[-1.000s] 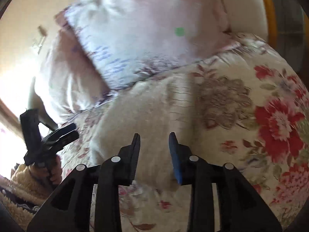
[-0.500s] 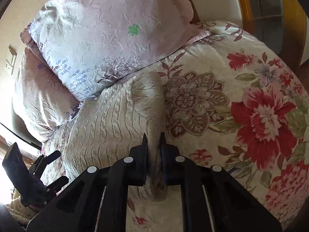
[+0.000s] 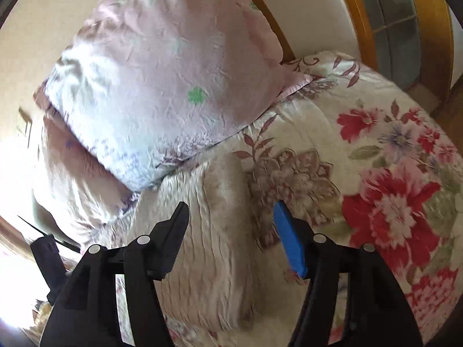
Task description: Fold small clothes
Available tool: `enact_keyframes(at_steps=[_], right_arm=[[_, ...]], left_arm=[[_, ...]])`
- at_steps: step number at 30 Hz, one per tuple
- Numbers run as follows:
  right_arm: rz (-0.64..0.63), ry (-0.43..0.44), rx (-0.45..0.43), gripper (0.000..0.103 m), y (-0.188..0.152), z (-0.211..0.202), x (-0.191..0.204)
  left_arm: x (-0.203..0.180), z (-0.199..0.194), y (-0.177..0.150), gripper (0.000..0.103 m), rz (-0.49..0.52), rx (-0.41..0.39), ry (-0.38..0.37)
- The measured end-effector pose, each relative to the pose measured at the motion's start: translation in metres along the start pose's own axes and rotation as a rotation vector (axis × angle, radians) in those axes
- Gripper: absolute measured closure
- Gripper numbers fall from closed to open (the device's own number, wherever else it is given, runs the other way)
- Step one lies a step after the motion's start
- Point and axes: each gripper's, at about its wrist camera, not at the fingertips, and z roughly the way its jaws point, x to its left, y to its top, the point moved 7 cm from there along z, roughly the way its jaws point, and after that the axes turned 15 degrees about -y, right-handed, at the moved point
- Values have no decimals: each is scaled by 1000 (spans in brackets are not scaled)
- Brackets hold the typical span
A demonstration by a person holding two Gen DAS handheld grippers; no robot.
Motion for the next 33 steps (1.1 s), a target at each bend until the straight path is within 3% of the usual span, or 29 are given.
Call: enact_keyframes(at_steps=[2, 4, 7, 10, 13, 15, 16, 17, 25, 31, 33], right_arm=[[31, 20, 71, 40, 8, 23, 5], [6, -14, 115, 42, 6, 40, 13], [-70, -136, 167, 93, -1, 67, 15], [-3, -140, 186, 93, -2, 80, 3], [30, -59, 180, 89, 0, 69, 4], [47, 0, 184, 61, 0, 57, 2], [55, 21, 182, 32, 0, 51, 0], [60, 39, 176, 24, 0, 45, -2], [52, 117, 342, 24, -18, 61, -2], [42, 163, 399, 25, -29, 71, 6], [55, 214, 447, 34, -37, 74, 8]], left_arm=[[5, 6, 7, 2, -19, 3, 12], [7, 11, 10, 2, -33, 11, 14], [8, 15, 12, 2, -40, 14, 16], [14, 23, 13, 2, -78, 28, 11], [24, 32, 16, 2, -146, 36, -15], [31, 39, 20, 2, -198, 45, -41], [36, 44, 21, 2, -227, 55, -51], [39, 48, 22, 2, -251, 65, -59], [47, 88, 21, 4, -374, 194, -121], [35, 107, 14, 21, -401, 237, -179], [32, 111, 13, 22, -395, 242, -169]])
